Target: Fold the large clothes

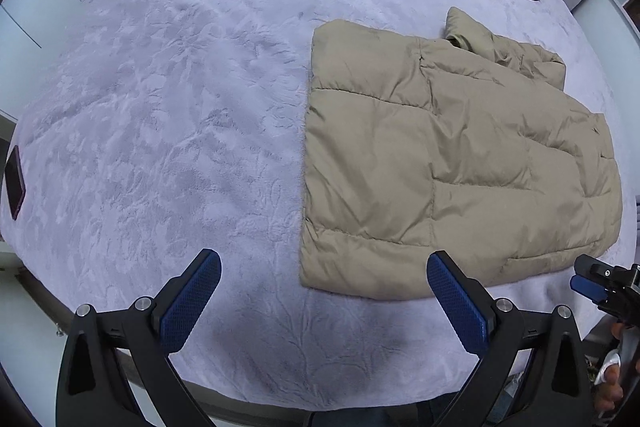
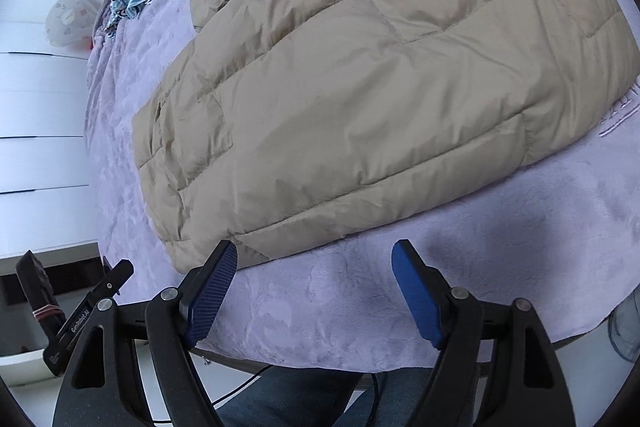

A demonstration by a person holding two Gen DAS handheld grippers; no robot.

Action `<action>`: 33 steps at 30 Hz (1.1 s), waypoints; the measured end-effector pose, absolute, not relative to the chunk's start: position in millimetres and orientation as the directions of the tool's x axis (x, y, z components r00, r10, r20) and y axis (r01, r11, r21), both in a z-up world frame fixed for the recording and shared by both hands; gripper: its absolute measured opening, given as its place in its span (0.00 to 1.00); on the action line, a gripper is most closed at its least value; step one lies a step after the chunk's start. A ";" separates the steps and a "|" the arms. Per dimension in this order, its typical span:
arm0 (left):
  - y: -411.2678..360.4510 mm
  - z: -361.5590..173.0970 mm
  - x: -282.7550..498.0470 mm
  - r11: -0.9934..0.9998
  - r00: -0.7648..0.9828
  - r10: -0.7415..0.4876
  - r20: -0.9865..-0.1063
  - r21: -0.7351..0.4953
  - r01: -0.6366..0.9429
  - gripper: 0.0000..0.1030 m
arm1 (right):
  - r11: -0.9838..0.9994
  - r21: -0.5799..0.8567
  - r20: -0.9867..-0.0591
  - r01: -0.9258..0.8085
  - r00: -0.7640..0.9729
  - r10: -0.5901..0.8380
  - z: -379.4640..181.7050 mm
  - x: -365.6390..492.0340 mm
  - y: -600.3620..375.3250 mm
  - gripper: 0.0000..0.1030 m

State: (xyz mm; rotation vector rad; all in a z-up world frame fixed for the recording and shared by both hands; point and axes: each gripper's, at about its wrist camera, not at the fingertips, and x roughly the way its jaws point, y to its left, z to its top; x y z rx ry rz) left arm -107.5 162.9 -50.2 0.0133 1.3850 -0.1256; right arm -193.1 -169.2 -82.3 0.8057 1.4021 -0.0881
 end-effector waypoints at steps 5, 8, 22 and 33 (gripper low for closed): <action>174.0 -69.2 -86.2 0.985 0.132 -0.133 -0.982 -0.117 0.126 1.00 | 0.742 0.418 -0.907 0.525 0.191 0.376 -82.2 -182.2 -150.6 0.80; 177.8 -77.8 -75.8 0.970 0.106 -0.210 -0.972 -0.194 0.149 1.00 | 0.744 0.397 -0.916 0.538 0.181 0.358 -81.4 -180.8 -144.4 0.80; 160.5 -107.4 -42.4 0.946 0.047 -0.283 -0.958 -0.271 0.178 1.00 | 0.772 0.327 -0.943 0.544 0.134 0.304 -82.9 -173.9 -145.0 0.80; 163.4 -136.5 -9.9 0.874 0.009 -0.434 -0.901 -0.418 0.248 1.00 | 0.809 0.304 -0.949 0.504 0.087 0.303 -85.1 -159.0 -160.9 0.80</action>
